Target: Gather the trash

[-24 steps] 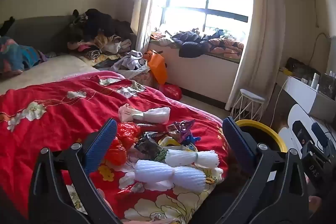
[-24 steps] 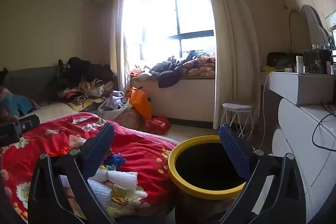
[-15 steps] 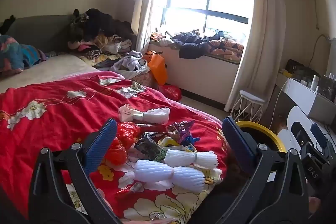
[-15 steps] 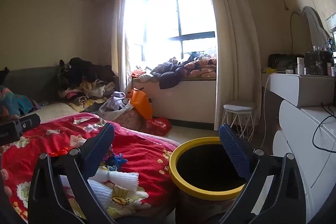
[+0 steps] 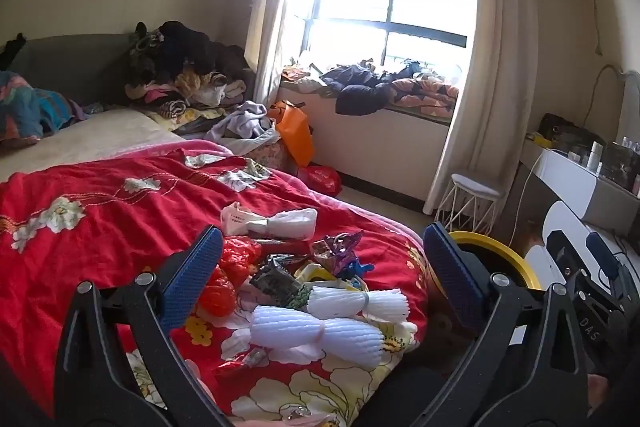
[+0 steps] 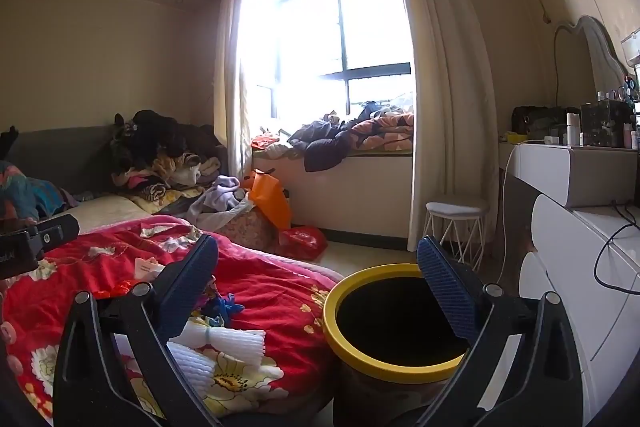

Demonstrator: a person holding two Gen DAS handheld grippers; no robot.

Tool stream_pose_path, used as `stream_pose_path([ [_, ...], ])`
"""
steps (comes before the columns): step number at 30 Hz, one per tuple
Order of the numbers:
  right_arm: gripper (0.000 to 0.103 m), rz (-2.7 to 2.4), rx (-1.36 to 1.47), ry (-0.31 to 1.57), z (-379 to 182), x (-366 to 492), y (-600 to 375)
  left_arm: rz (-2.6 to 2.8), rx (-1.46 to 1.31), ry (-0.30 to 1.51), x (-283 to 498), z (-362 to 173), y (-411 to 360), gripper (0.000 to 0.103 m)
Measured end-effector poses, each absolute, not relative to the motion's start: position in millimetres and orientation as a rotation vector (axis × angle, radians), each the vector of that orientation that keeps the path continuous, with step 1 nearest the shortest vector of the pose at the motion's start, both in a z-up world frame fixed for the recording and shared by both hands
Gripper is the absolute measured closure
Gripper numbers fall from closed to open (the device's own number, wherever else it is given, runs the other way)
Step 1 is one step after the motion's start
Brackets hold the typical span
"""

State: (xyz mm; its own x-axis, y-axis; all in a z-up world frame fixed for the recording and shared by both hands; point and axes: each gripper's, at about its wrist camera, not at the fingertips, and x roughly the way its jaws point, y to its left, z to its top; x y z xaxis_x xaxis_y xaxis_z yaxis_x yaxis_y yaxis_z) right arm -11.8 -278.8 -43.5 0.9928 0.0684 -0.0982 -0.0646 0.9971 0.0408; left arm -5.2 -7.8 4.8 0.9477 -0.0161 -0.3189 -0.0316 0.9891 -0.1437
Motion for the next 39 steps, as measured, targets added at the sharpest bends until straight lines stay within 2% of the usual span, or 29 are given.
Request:
stream_pose_path([
  [39, 0.006, 0.102, 0.011, 0.111, -40, -21, -268, 0.003, -0.149, 0.333, -5, 0, -7, 0.010],
])
